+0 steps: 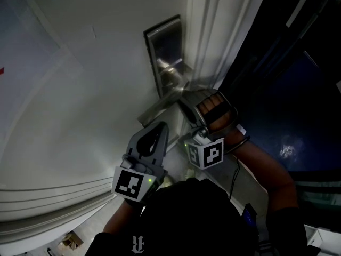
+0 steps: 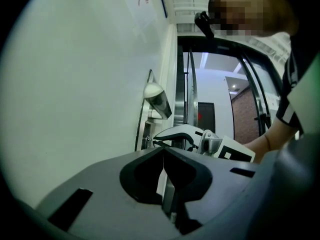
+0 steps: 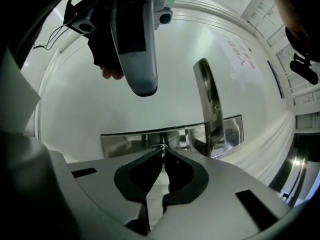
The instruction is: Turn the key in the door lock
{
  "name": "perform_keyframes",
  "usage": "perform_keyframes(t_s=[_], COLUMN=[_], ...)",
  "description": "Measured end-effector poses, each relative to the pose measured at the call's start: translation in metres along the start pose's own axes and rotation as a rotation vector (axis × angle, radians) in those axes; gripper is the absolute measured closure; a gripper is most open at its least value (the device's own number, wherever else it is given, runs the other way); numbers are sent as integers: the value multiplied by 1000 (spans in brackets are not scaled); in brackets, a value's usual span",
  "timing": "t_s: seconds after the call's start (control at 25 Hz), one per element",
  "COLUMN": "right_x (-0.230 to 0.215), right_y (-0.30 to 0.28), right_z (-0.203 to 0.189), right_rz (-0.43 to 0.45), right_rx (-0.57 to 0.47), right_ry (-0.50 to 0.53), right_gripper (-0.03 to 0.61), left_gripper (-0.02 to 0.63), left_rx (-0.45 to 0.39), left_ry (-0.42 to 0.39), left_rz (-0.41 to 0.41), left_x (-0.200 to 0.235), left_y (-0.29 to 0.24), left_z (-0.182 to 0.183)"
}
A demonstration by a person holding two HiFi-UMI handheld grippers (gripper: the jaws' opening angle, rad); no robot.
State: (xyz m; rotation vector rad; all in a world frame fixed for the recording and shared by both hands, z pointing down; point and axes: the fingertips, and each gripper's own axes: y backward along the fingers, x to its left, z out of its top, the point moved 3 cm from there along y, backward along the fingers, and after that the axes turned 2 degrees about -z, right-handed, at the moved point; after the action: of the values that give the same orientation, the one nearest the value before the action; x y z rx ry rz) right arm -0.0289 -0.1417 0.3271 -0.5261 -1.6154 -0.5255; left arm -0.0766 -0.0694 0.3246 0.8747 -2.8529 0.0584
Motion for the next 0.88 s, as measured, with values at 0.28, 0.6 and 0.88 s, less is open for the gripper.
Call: perform_keyframes(t_s=[0.28,0.6,0.88], right_x=[-8,-16,-15], right_y=[-1,-3,-4], right_z=[-4,-13,-22], right_rz=[74,178,241], right_rx=[11,-2,-9], right_ry=[-491,-1133,-1429], right_gripper=[558,558,557], left_gripper=[606,606,606], left_rx=[-2,2,4], left_ry=[11,7,4], left_rz=[4,-7,-10], left_x=[4,4,4], left_y=[2,0,0], left_z=[0,-1,-1])
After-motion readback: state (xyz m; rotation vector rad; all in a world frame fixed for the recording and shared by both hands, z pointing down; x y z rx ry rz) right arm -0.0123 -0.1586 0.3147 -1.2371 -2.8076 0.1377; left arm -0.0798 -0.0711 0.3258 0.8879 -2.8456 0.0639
